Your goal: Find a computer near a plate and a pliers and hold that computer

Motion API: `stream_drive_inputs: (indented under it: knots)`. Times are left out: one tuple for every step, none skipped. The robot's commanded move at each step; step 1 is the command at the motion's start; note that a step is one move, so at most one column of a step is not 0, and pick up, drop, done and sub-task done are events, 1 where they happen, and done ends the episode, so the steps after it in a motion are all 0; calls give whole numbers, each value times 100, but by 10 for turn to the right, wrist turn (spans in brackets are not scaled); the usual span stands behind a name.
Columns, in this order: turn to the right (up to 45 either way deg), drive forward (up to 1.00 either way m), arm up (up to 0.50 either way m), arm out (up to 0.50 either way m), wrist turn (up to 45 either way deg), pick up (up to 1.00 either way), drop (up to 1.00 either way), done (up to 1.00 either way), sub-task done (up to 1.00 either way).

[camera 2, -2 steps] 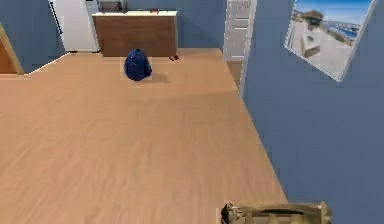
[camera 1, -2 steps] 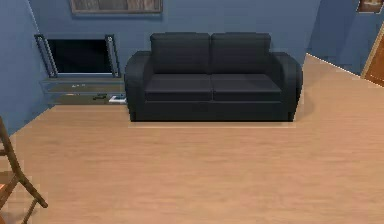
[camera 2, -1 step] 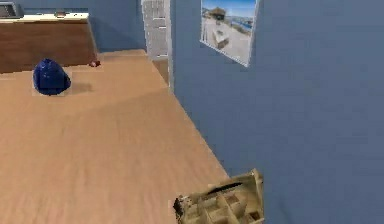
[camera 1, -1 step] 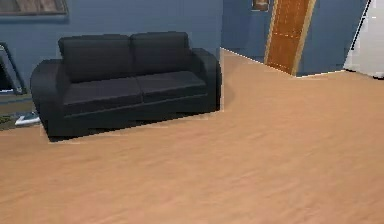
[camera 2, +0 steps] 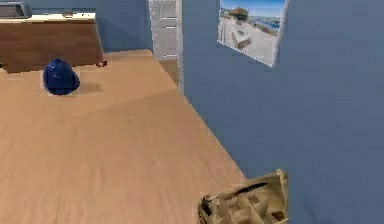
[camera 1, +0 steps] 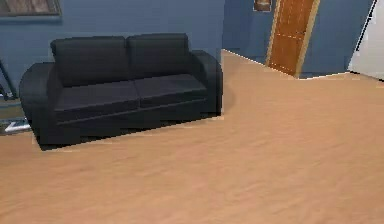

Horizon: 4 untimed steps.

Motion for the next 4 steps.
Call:
stream_drive_inputs:
  knots:
    - [-450,0,0,0,0,0,0,0,0]
    - [-450,0,0,0,0,0,0,0,0]
    - [450,0,0,0,0,0,0,0,0]
    - [0,15,0,0,0,0,0,0,0]
